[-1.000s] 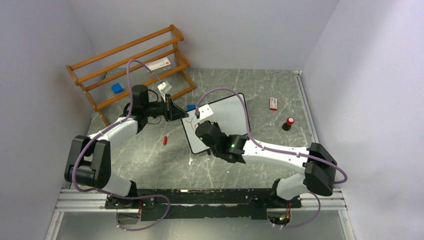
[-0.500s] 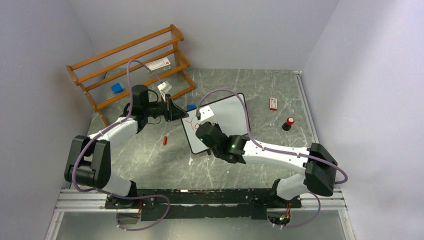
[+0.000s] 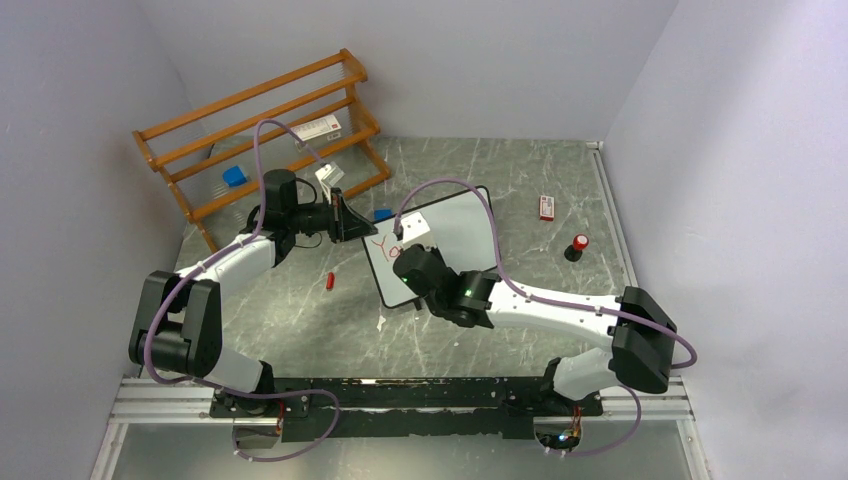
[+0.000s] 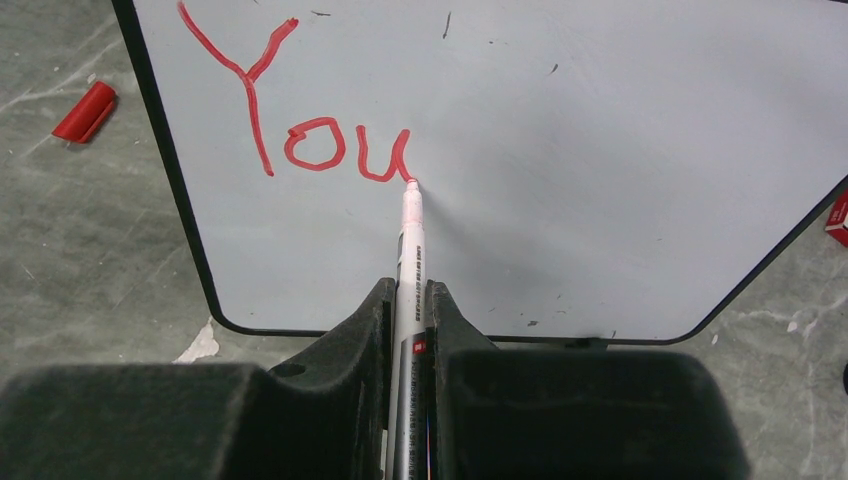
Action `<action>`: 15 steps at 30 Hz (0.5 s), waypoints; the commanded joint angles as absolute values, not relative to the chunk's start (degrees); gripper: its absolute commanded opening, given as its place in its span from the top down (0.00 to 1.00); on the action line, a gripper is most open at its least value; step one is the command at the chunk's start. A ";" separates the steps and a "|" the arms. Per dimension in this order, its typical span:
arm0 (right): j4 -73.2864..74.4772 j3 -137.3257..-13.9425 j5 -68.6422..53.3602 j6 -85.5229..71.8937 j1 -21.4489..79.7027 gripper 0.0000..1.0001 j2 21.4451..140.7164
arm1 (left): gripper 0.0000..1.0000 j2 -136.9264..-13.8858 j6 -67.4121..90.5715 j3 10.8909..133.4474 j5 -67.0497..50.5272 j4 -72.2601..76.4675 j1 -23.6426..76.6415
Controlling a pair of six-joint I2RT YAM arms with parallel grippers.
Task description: Write a sentence on the whiteboard
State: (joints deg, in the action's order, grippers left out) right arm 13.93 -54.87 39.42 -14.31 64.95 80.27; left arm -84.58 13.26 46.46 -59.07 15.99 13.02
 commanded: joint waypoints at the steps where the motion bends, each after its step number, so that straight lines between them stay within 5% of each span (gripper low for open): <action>1: 12.22 -53.67 40.20 -14.40 64.24 1.00 77.69 | 0.95 -86.84 9.06 46.14 -56.89 11.32 14.15; 15: 8.44 -52.28 37.17 -11.94 61.06 1.00 73.72 | 0.95 -86.99 8.86 46.23 -56.79 10.99 14.15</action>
